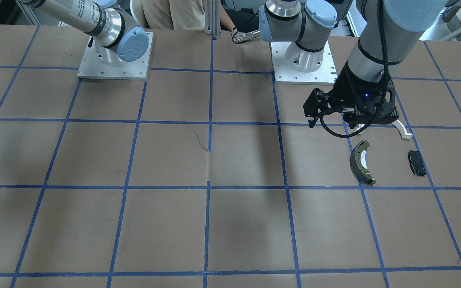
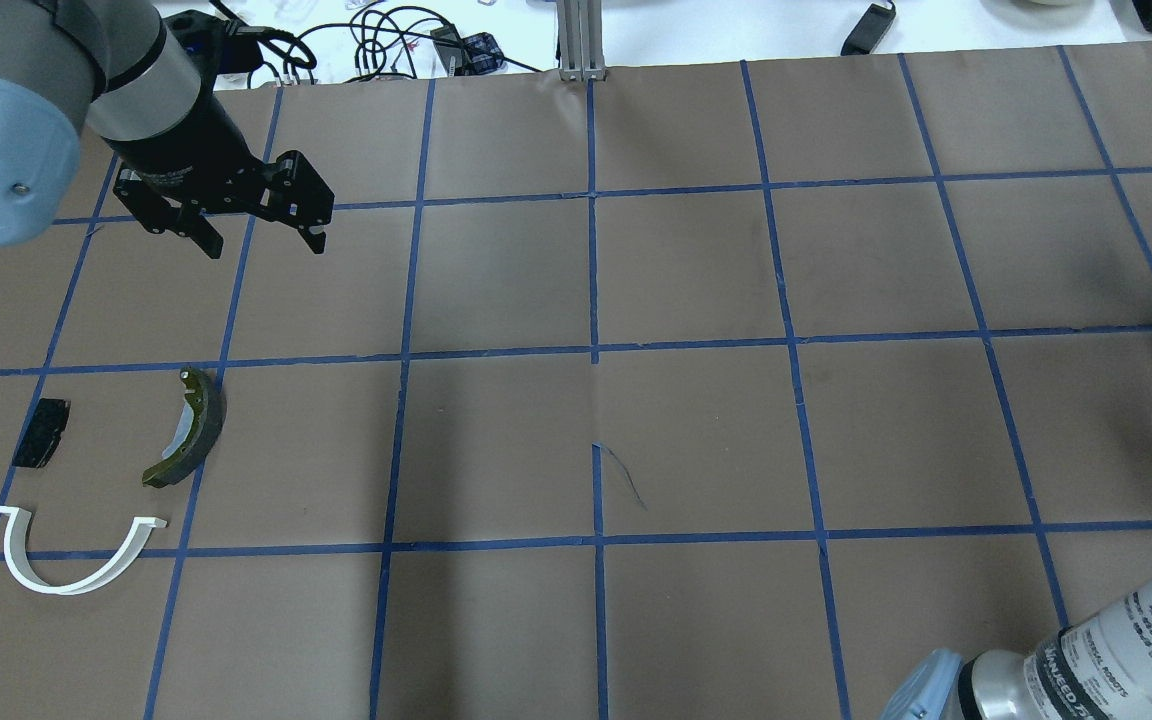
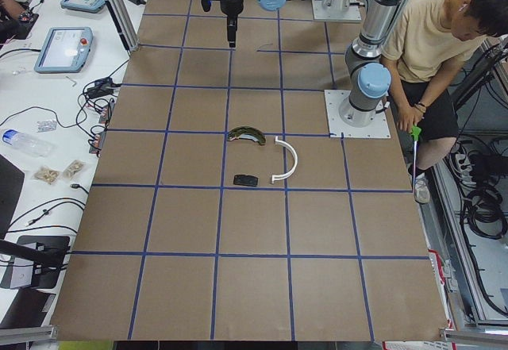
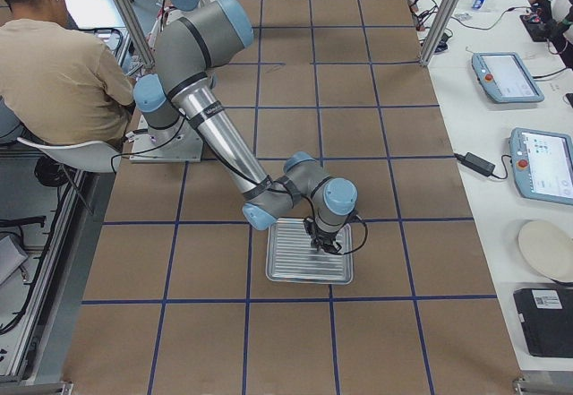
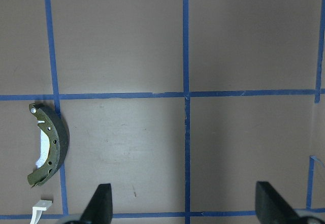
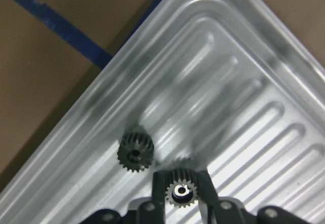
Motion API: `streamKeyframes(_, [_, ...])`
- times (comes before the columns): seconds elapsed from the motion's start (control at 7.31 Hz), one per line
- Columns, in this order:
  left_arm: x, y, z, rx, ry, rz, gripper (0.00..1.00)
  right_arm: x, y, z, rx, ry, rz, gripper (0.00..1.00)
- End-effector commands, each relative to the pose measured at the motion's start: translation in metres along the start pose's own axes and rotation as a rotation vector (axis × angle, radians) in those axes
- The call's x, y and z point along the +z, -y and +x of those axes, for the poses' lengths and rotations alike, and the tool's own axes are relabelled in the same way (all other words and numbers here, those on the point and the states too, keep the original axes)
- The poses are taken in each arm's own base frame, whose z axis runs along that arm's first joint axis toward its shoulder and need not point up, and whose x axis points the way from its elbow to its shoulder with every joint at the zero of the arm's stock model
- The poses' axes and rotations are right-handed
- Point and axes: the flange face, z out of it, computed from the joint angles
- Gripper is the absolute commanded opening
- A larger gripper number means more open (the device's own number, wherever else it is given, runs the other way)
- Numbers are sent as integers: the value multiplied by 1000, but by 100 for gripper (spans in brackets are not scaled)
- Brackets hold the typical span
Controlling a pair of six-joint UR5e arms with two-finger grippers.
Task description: Place bearing gear from tray to pile
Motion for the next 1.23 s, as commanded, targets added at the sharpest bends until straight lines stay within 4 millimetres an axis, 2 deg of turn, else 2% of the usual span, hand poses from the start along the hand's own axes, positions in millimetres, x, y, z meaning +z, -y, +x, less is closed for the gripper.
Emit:
streamKeyframes(0.0, [1, 0, 0, 0, -1, -1, 100, -28, 12, -1, 139, -68, 9, 10])
streamKeyframes(0.14, [0, -1, 0, 0, 0, 0, 100, -51, 58, -15, 149, -112, 18, 10])
streamKeyframes(0.27, [1, 1, 0, 0, 0, 0, 100, -73, 103, -40, 191, -128, 24, 11])
streamKeyframes(0.41, [2, 1, 0, 0, -1, -3, 100, -87, 147, -69, 254, -116, 34, 11])
streamKeyframes(0.55, [2, 1, 0, 0, -1, -4, 100, -96, 201, -107, 256, -96, 31, 11])
streamKeyframes(0.68, [1, 0, -1, -1, -1, -1, 100, -122, 251, -152, 307, -114, 53, 11])
streamKeyframes(0.82, [1, 0, 0, 0, 0, 0, 100, -137, 297, -210, 367, -84, 35, 11])
streamKeyframes(0.96, [1, 0, 0, 0, -1, -1, 100, -142, 350, -279, 409, -83, 38, 11])
streamKeyframes(1.09, [2, 1, -1, -1, -1, -3, 100, -133, 391, -351, 481, -78, 35, 12])
